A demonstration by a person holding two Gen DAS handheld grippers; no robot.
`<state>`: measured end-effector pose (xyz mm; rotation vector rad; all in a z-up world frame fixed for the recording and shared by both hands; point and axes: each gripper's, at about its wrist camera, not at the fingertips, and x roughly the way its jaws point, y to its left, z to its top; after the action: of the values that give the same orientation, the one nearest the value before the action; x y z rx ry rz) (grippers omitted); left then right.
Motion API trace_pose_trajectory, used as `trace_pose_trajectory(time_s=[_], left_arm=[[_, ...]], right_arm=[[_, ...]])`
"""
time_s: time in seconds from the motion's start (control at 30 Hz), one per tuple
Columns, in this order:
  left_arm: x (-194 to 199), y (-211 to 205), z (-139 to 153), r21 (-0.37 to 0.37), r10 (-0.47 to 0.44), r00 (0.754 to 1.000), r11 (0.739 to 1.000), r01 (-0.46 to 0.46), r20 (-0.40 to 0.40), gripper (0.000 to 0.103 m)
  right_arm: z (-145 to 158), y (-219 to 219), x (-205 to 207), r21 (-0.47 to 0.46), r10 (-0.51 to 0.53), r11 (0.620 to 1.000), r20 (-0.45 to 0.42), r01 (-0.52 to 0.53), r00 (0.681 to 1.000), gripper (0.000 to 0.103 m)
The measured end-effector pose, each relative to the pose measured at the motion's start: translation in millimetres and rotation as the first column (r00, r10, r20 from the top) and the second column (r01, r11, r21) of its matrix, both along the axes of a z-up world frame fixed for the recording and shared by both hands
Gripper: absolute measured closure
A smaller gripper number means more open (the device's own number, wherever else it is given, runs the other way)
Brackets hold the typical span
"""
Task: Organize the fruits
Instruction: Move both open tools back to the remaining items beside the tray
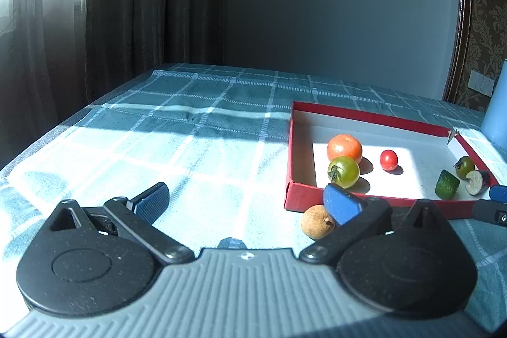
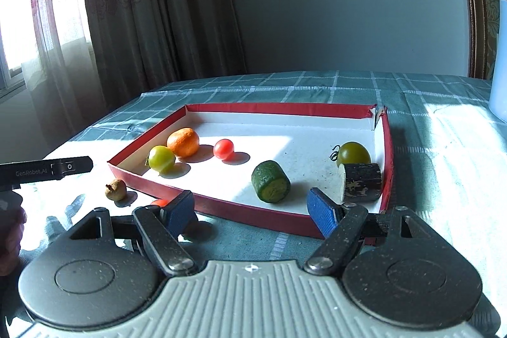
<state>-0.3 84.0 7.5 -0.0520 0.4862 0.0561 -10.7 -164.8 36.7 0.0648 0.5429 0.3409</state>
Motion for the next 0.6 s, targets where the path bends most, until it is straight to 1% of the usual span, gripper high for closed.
trace_pose_trajectory(time_s=[0.03,0.07,0.13,0.2,0.23,0.33,0.43,0.6], left_arm=[[-1.2,-6.4,-0.8,0.031,-0.011,1.0,0.999,0.011,0.003,0.0],[-2.0,-12.3,-1.9,0.061,-0.022,1.0,0.998,0.022,0.005,0.0],[-3.2,-23.3,-4.1,0.112,-0.042,0.999,0.993,0.041,0.008,0.0],[-1.9,-31.1,-6.7,0.151,-0.054,0.999,0.987,0.054,-0.001,0.0],[-0.1,-33.3,-8.1,0.162,-0.058,0.998,0.985,0.059,-0.01,0.0],[3.1,-33.6,-9.9,0.162,-0.048,0.998,0.985,0.052,-0.026,0.0],[9.7,-31.6,-12.2,0.152,-0.047,0.997,0.987,0.055,-0.056,0.0],[12.1,-35.8,-15.2,0.178,-0.056,0.995,0.982,0.069,-0.076,0.0]], right_arm=[[0.5,7.1,-5.8,-0.026,0.019,0.999,0.017,-0.019,1.0,0.024],[0.4,15.2,-13.4,-0.029,0.064,0.998,0.022,-0.063,0.998,0.024],[1.3,23.8,-22.1,-0.02,0.103,0.995,0.027,-0.102,0.994,0.024],[0.9,33.9,-27.9,-0.044,0.126,0.991,0.04,-0.124,0.991,0.024],[-0.7,41.4,-30.4,-0.073,0.14,0.988,0.047,-0.136,0.989,0.024],[-4.9,56.9,-33.4,-0.147,0.169,0.976,0.03,-0.163,0.985,0.024],[-4.8,60.7,-33.8,-0.14,0.171,0.976,0.022,-0.167,0.985,0.024],[-8.5,65.4,-30.5,-0.145,0.168,0.975,-0.013,-0.168,0.986,0.024]])
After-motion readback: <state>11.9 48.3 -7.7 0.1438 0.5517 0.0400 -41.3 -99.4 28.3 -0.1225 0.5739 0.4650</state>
